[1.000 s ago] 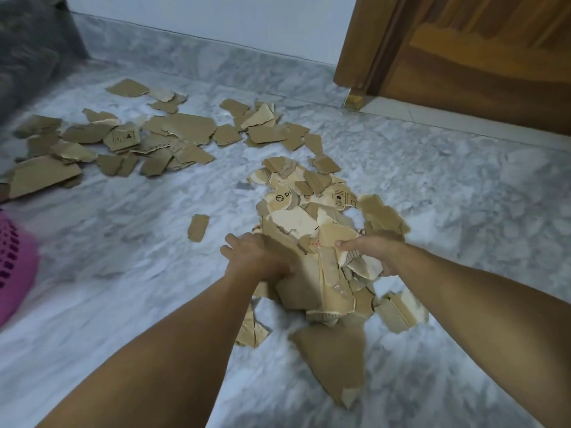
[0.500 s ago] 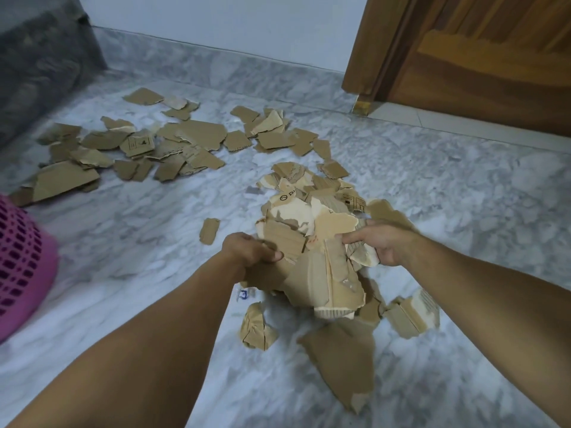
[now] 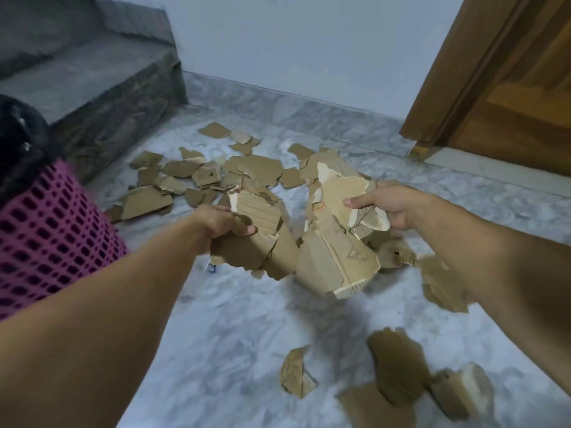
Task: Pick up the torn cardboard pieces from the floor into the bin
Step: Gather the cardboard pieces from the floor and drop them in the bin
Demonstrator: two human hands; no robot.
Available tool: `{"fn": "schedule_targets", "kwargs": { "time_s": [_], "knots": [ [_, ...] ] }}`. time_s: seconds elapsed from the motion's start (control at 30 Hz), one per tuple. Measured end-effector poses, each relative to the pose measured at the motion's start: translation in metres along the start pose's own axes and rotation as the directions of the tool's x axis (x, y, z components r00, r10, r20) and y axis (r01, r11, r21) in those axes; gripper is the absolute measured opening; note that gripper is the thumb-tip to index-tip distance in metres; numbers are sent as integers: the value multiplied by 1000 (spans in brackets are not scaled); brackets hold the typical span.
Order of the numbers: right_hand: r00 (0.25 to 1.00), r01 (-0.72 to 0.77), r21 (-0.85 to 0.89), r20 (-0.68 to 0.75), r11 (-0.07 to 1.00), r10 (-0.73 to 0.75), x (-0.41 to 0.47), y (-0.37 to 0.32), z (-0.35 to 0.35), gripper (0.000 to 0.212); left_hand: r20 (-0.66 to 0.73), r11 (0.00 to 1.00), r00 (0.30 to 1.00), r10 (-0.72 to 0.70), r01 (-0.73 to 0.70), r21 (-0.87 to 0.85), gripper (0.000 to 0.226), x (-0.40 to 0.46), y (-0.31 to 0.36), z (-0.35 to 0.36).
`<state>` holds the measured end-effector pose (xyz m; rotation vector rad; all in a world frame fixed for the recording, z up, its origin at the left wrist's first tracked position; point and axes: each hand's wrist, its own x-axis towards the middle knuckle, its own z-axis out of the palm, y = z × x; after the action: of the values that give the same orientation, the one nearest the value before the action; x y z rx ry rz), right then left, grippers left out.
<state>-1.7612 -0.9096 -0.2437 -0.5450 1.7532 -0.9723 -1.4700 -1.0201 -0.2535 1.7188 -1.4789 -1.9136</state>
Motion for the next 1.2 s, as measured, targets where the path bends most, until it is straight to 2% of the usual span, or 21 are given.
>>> {"fn": "schedule_targets", "kwargs": {
  "time_s": [0.07,0.13,0.3,0.47,0.63,0.7,0.8,0.9,0.97,1.03,1.1,1.17,1.2],
  "knots": [
    [999,17,-24,47,1000,-15,1,-32,17,35,-4,1000,1000,-4,4,-5,58,-11,17,-23],
    [995,18,-39,99,999,-14,1,-67,33,30,-36,1000,999,8,-8,-6,56,-32,38,-44],
    [978,32,-91,208,995,-13,-19,-155,77,10,-220,997,975,28,-42,-63,59,-97,95,-102],
    [956,79,-145,291,986,-34,-52,-235,143,8,-305,997,952,-9,-14,-72,69,-167,136,-161],
    [916,157,-219,396,963,-60,-82,-288,234,14,-459,994,886,-68,23,-104,77,-220,130,-238],
    [888,194,-223,454,955,-74,-93,-295,274,19,-514,991,852,-102,40,-131,79,-237,114,-266],
    [838,260,-237,537,936,-97,-112,-290,340,45,-609,980,775,-167,65,-186,76,-263,80,-305],
    [803,295,-196,582,935,-131,-126,-271,393,42,-656,968,717,-236,117,-221,74,-274,41,-328],
    [796,306,-197,589,931,-137,-129,-254,418,53,-669,960,695,-262,118,-253,59,-271,18,-336],
    [796,338,-223,586,914,-151,-127,-238,440,62,-710,956,657,-255,58,-289,46,-264,-5,-341],
    [805,418,-315,564,852,-187,-135,-224,448,49,-720,969,675,-160,-34,-246,35,-250,-21,-338],
    [797,546,-463,543,698,-263,-138,-213,445,21,-718,971,693,-59,-128,-203,26,-240,-29,-326],
    [793,587,-530,528,612,-303,-136,-209,443,14,-697,961,716,-37,-164,-221,23,-235,-32,-321]
  ]
}}
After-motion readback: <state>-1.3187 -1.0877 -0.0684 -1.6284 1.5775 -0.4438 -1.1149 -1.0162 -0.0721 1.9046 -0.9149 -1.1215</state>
